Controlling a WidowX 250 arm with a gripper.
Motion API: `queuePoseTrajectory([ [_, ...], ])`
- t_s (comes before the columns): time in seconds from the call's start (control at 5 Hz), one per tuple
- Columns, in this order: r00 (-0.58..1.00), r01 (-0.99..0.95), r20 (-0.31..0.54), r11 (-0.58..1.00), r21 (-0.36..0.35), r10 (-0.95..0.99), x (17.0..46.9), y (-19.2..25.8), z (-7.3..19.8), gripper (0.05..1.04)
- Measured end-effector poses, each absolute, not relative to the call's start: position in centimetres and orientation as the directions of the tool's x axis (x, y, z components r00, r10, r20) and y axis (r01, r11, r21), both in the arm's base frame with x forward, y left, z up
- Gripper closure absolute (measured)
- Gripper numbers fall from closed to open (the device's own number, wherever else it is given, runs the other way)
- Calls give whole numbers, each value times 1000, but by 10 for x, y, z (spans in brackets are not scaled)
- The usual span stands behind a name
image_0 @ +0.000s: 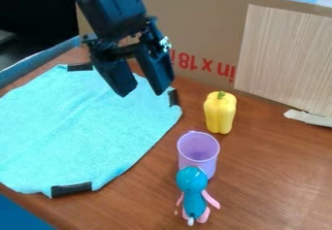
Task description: Place the yellow image on top of the cloth
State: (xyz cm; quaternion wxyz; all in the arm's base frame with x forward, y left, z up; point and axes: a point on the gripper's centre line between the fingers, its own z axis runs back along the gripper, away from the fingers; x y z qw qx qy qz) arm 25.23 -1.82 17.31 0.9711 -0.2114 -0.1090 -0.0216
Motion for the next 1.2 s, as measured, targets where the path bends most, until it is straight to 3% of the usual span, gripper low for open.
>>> queuePoseTrajectory([
  [0.6,980,67,199,930,-362,7,274,-35,160,83],
  [0.8,977,70,213,953,-296,-5,284,-42,150,83],
  [1.0,974,51,225,982,-181,-9,301,-49,143,83],
  [1.2,971,6,237,989,-147,29,323,-48,137,83],
])
